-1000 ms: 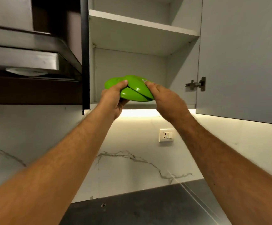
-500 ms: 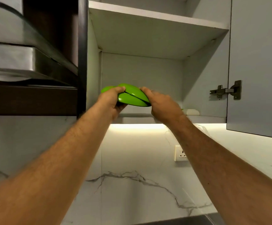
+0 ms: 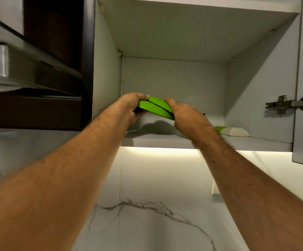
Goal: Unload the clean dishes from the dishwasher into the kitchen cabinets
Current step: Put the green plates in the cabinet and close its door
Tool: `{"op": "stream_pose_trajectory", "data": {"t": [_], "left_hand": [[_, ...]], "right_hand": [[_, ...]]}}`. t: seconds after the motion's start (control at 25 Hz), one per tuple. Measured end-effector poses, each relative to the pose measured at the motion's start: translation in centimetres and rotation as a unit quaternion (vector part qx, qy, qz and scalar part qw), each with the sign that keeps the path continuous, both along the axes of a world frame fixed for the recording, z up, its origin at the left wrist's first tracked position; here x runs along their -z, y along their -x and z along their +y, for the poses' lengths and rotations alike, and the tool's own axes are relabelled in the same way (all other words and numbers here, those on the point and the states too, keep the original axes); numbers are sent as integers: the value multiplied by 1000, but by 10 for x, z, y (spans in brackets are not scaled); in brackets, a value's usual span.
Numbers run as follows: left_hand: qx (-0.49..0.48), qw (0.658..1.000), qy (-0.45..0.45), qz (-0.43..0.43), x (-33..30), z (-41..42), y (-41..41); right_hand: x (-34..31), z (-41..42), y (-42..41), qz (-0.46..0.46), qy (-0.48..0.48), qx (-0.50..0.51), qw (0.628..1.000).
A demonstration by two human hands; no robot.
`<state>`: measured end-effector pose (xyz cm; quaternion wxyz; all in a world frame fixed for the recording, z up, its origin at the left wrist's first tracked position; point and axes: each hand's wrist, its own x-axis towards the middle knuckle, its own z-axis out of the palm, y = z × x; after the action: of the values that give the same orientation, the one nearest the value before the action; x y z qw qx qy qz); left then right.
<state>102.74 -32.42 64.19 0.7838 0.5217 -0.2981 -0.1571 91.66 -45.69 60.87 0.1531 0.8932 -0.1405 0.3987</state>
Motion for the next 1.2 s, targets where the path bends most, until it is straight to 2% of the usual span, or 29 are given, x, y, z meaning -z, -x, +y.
{"op": "stream_pose_trajectory", "data": {"t": [0.36, 0.52, 0.8, 0.96, 1.08, 1.2], "left_hand": [[-37, 999, -24, 8, 14, -6, -37], [-59, 996, -67, 9, 17, -6, -50], [-64, 993, -104, 4, 23, -3, -54], [-100, 980, -174, -10, 25, -2, -62], [-152, 941, -287, -89, 27, 1, -58], [-126, 939, -304, -99, 26, 2, -54]], "right_hand": [[1, -8, -6, -18, -3, 30, 999], [1, -7, -3, 30, -30, 66, 997], [2, -8, -1, 70, -43, 38, 996], [3, -12, -1, 84, -60, 31, 994], [5, -13, 1, 90, -75, 28, 993], [6, -13, 2, 105, -81, 21, 991]]}}
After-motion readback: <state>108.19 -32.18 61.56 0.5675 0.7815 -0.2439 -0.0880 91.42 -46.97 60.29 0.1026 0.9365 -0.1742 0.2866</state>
